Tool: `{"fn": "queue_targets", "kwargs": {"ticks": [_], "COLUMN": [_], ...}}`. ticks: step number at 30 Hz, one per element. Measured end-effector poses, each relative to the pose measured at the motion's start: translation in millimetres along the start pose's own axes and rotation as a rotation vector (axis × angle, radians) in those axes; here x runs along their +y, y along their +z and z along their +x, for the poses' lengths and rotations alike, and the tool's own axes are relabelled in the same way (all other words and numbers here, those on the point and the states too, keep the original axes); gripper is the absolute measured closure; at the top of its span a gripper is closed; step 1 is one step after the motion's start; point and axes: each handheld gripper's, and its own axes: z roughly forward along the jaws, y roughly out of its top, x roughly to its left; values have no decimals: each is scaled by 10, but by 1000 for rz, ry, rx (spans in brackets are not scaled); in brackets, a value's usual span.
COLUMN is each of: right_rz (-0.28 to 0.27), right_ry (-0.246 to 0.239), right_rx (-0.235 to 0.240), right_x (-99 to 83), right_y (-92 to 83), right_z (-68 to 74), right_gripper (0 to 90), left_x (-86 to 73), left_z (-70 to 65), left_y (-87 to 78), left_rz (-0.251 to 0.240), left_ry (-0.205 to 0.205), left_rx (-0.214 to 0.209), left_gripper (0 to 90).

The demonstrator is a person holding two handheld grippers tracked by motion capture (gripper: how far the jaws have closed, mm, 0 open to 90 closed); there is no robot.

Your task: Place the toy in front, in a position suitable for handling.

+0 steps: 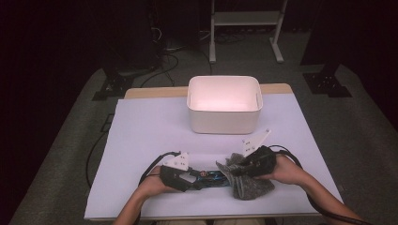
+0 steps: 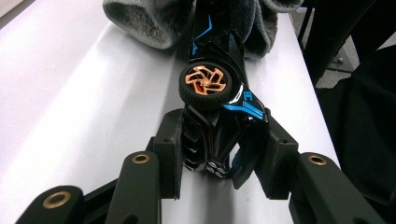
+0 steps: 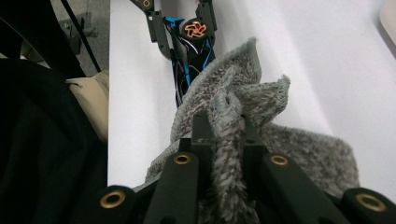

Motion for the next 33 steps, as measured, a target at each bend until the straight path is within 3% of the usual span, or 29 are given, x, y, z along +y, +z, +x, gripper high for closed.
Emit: {"fn": "queue_targets", "kwargs": {"ticks": [6,10,13,18,22,28,30,33], "right_rz": [-26,-46,-60,-63,-52,-46,-19,-3], "right_ry": [11,26,38,27,1,-29,-49,-35], "right_rx": [3,14,20,17,7,29,31,23], "right_x": [-62,-94,-123,-131,-53,137,187,158], "right_y": [-18,-8,-9,-9,34,148,193,126], "right_z": [17,22,34,53,66,73,78,36], "right_gripper": [807,807,808,807,807,806,806,806], "left_x": [14,79,151,198,181,202,199,187], "left_z": [4,31,37,22,16,13,16,18], "left_y": [-5,-54,-30,101,137,142,141,138], "left_rz": [-6,-57,-38,25,20,27,26,18], "left_ry": [-20,-56,-61,-51,-37,-7,-9,-14], "left_rx": [-12,-18,-15,-34,-22,-26,-27,-26], "left_gripper": [560,479,434,467,567,572,573,573]}}
